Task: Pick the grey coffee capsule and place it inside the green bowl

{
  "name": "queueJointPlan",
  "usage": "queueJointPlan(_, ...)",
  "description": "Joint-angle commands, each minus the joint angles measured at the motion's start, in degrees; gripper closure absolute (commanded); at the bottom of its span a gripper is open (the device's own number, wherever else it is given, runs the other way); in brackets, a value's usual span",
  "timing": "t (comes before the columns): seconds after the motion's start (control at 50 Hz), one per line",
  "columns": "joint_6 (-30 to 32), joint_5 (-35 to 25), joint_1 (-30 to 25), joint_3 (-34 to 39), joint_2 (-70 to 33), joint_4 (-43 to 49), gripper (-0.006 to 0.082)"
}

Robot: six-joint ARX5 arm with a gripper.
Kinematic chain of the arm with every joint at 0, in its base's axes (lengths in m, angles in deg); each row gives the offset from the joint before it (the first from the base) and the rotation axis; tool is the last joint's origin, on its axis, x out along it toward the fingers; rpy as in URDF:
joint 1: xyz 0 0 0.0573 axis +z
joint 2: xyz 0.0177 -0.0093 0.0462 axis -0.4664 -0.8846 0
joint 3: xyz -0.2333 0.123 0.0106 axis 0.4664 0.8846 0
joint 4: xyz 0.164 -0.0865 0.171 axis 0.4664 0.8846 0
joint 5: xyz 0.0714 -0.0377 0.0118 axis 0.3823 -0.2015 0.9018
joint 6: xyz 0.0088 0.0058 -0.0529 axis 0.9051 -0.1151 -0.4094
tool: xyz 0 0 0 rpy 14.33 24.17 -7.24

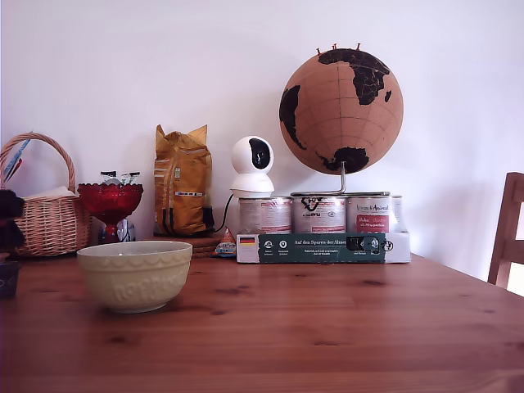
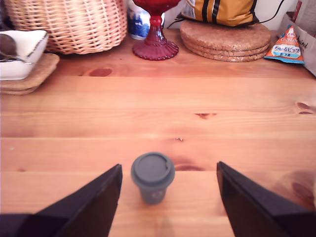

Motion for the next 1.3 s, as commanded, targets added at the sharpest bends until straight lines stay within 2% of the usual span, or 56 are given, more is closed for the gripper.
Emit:
queueJointPlan(0.0,0.3,-0.2,0.4,-0.8,-3.0,-0.3,0.0206)
queueJointPlan(0.28,1.3,-0.2,1.3,-5.0,-10.2,-0.5,0.0206)
queueJointPlan(0.54,1.6,-0.8,2.3,-6.9,-12.0,0.9,0.0214)
queueJointPlan(0.64,2.6,-1.5,2.6,-7.1,-12.0,0.9,0.0295)
queueJointPlan(0.76,3.3,-3.0,2.6,-7.7,-12.0,1.4,0.0457)
queueJointPlan(0.9,3.3,-3.8,2.6,-8.6,-12.0,1.8,0.0541)
queueJointPlan(1.14,3.8,-3.9,2.7,-9.1,-12.0,1.6,0.0584)
queueJointPlan(1.28,-0.1,-9.8,2.5,-9.1,-11.3,-0.2,0.0584)
